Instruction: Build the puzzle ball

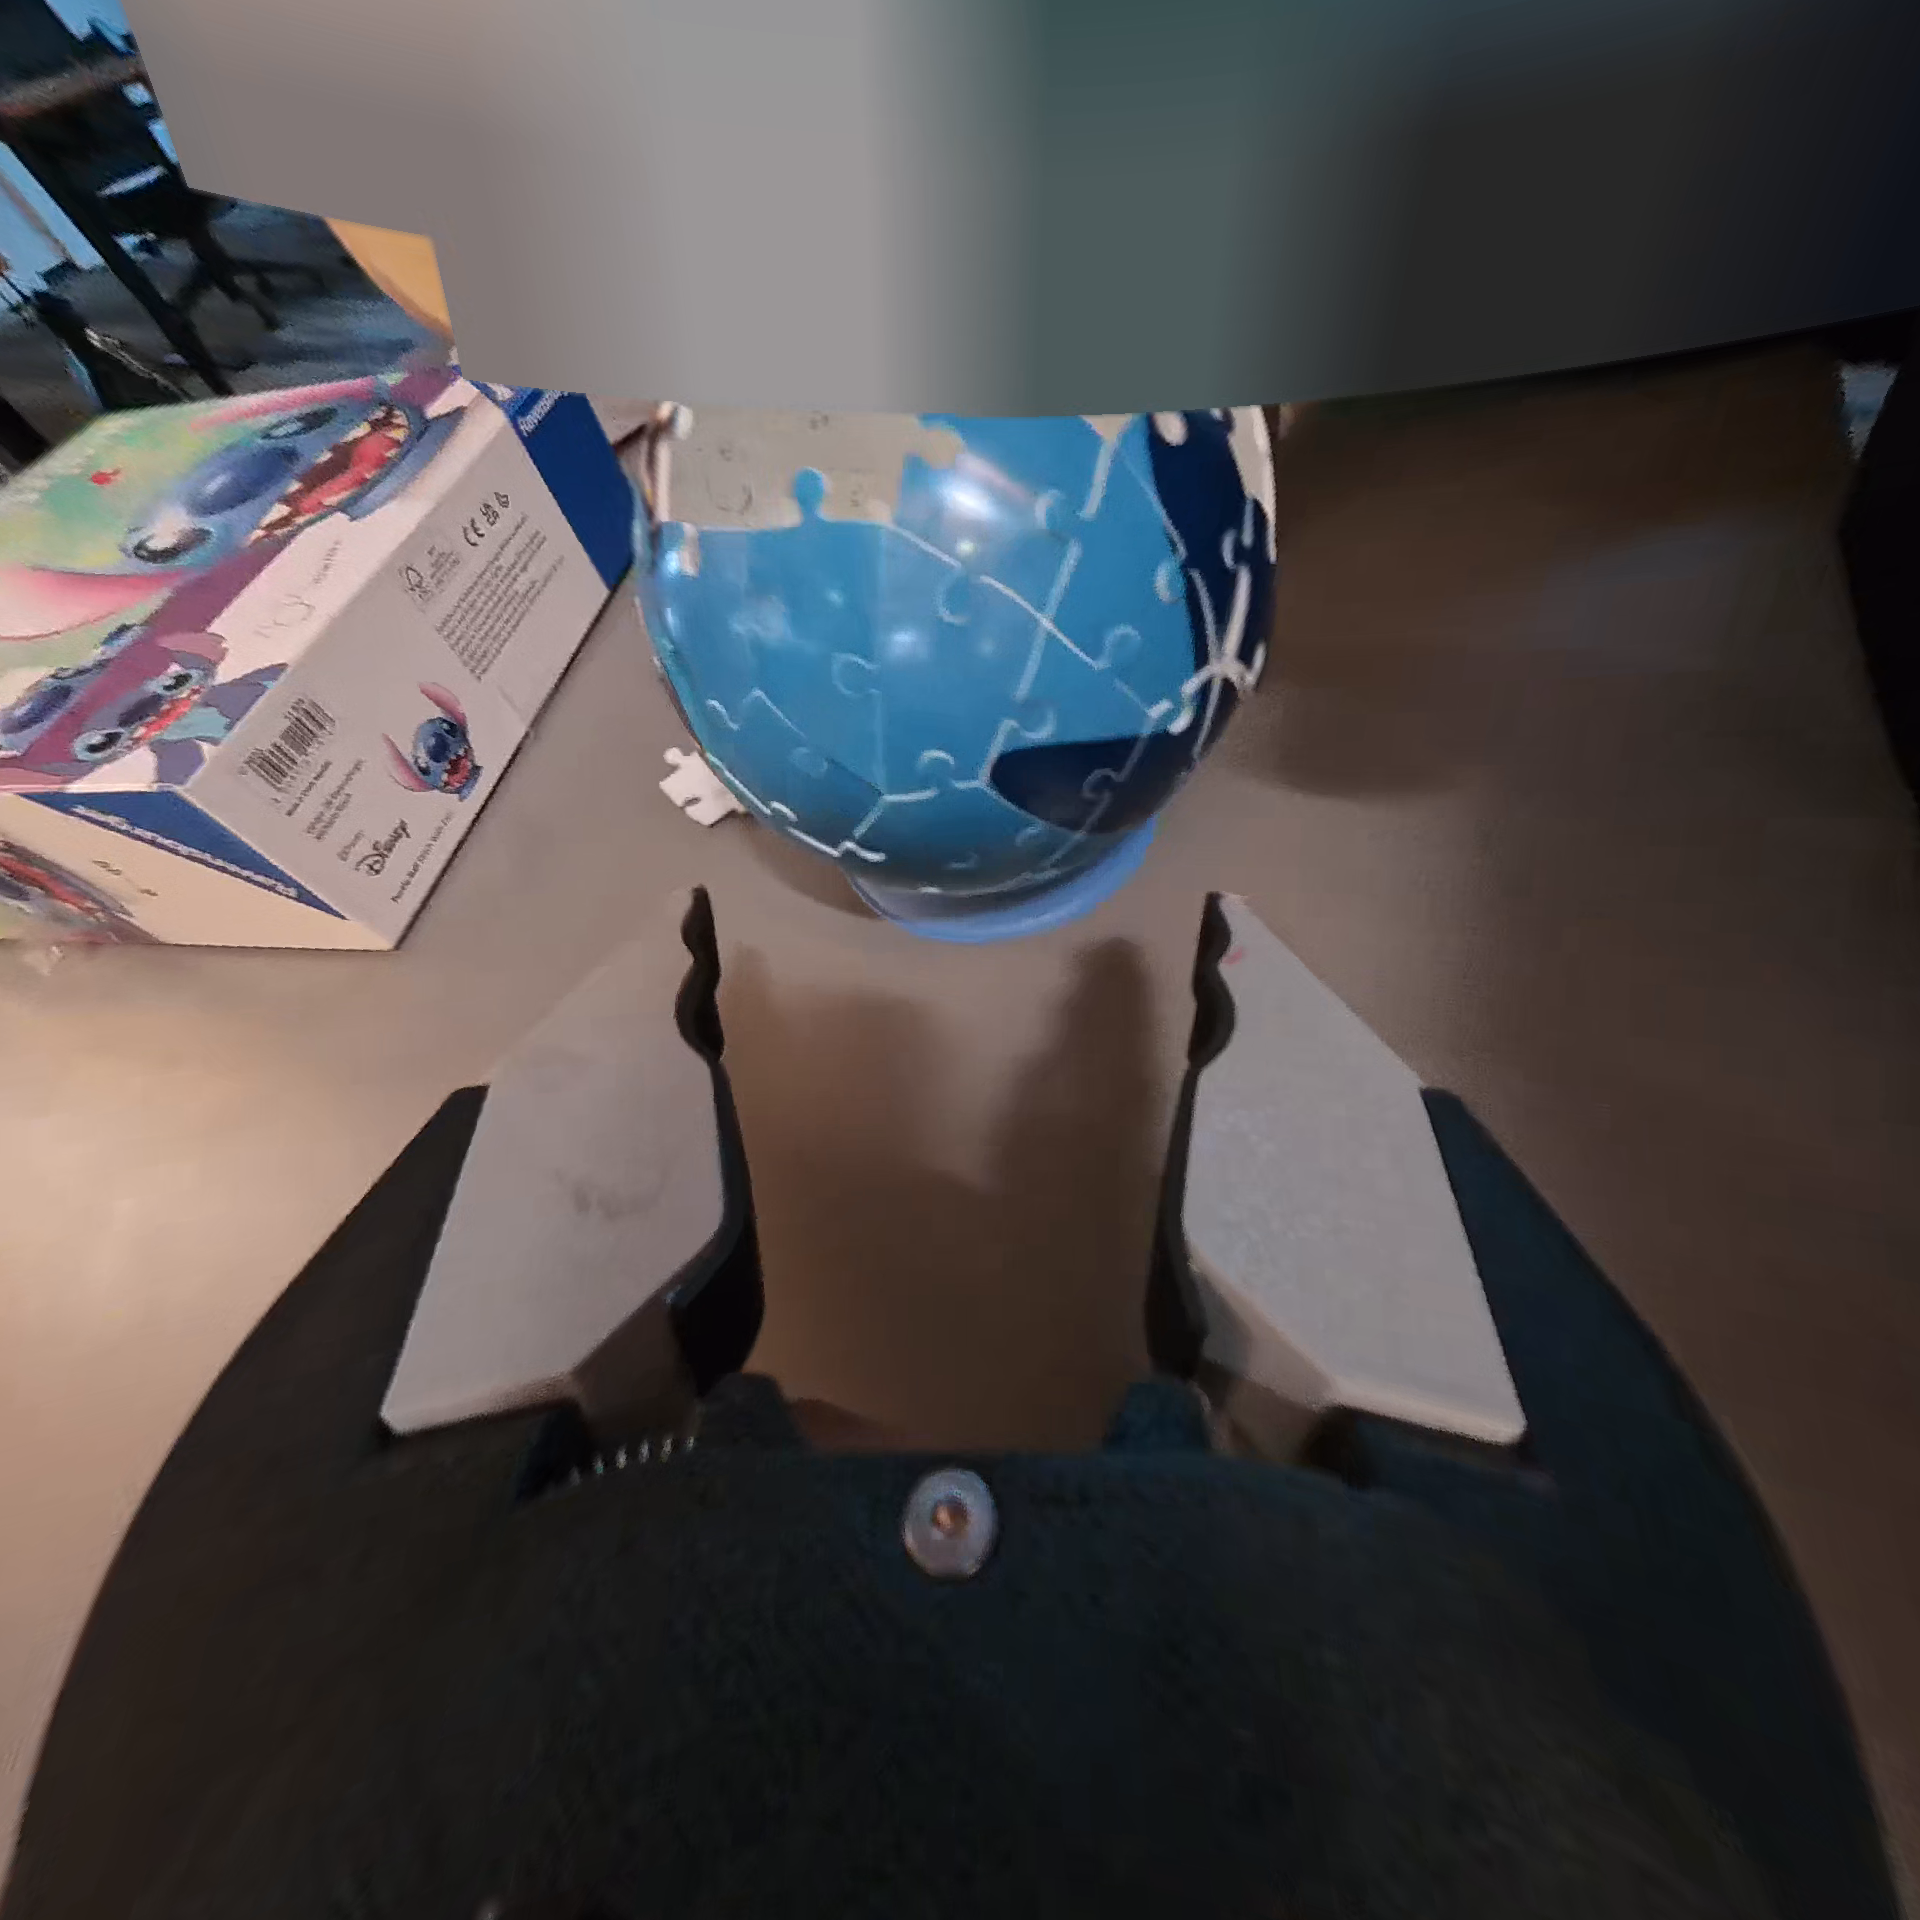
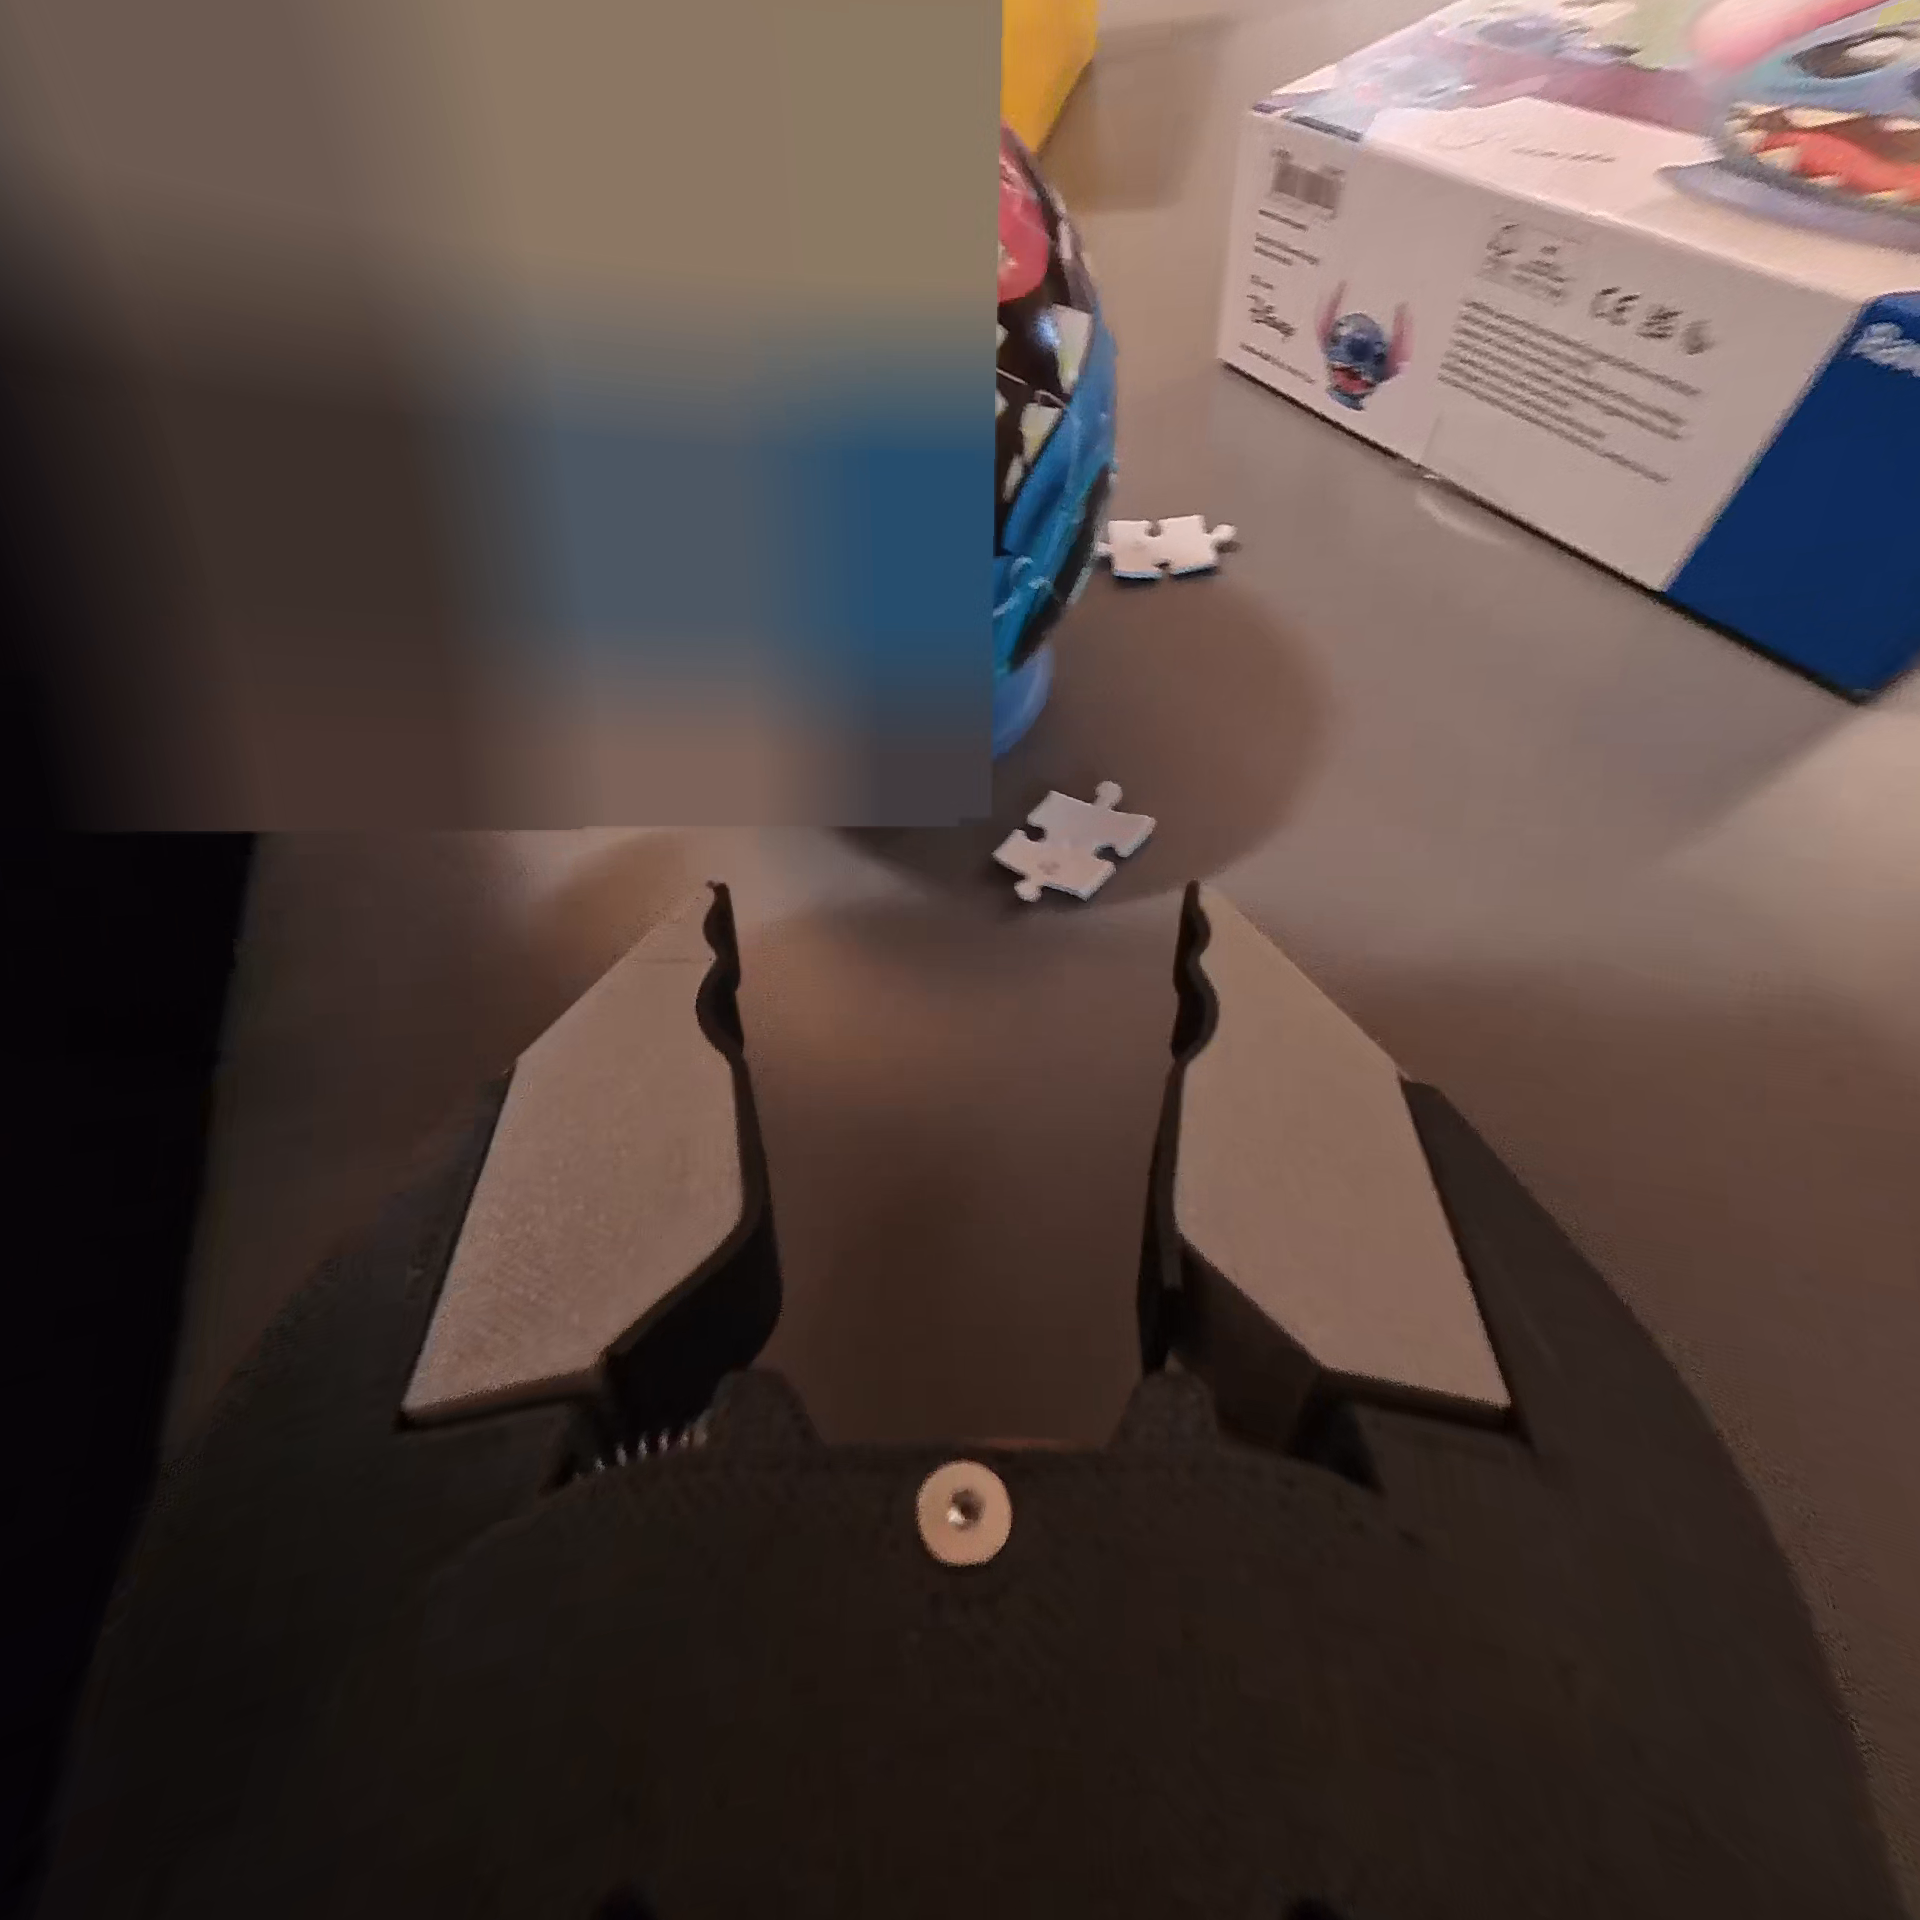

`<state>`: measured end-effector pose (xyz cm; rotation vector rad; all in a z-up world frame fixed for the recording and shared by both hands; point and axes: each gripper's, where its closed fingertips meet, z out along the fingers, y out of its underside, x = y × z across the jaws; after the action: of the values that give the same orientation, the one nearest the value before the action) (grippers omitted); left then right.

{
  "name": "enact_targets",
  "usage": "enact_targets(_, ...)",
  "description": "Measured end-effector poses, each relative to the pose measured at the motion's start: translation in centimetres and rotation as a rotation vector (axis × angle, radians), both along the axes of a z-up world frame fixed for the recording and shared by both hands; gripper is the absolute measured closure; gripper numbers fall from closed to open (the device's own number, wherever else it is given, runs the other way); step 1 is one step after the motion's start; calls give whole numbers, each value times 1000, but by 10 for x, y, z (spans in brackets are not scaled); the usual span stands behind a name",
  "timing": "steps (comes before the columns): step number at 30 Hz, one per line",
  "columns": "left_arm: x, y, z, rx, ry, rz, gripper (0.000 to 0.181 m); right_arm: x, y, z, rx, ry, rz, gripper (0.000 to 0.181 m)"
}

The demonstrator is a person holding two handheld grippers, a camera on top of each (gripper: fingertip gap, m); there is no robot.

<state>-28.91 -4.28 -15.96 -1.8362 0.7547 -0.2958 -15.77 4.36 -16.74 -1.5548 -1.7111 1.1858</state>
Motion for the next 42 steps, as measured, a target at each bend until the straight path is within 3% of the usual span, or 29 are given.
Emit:
enact_targets(3, 6, 8, -1, -85, -79, -50, 86, -9, -11, 0, -79, -2, 47, 98)
enact_targets(8, 4, 21, -15, -130, 53, -94, 79, -26, -15, 8, -140, -25, 113, 90)
enact_targets(12, 19, 21, -15, -184, 46, -196, 76, -42, -20, 11, -125, -36, 202, 91)
enact_targets(19, 18, 39, -22, -171, 117, -203, 71, -62, -26, 5, 5, -41, 296, 94)
enact_targets(22, 13, 45, -21, -86, 185, -164, 71, -66, -20, 10, 104, -1, 287, 94)
enact_targets(27, 2, 55, -2, 208, 402, -87, 71, -73, -14, 22, 436, 150, 301, 95)
enact_targets(34, -5, 53, -6, 339, 658, -78, 79, -76, -3, -3, 688, 123, 313, 97)
enact_targets(38, -13, 38, -7, 277, 680, -108, 83, -70, 0, -6, 652, 113, 339, 101)
enact_targets(42, -11, 24, -11, 89, 498, -196, 84, -53, -1, -20, 420, -1, 456, 99)
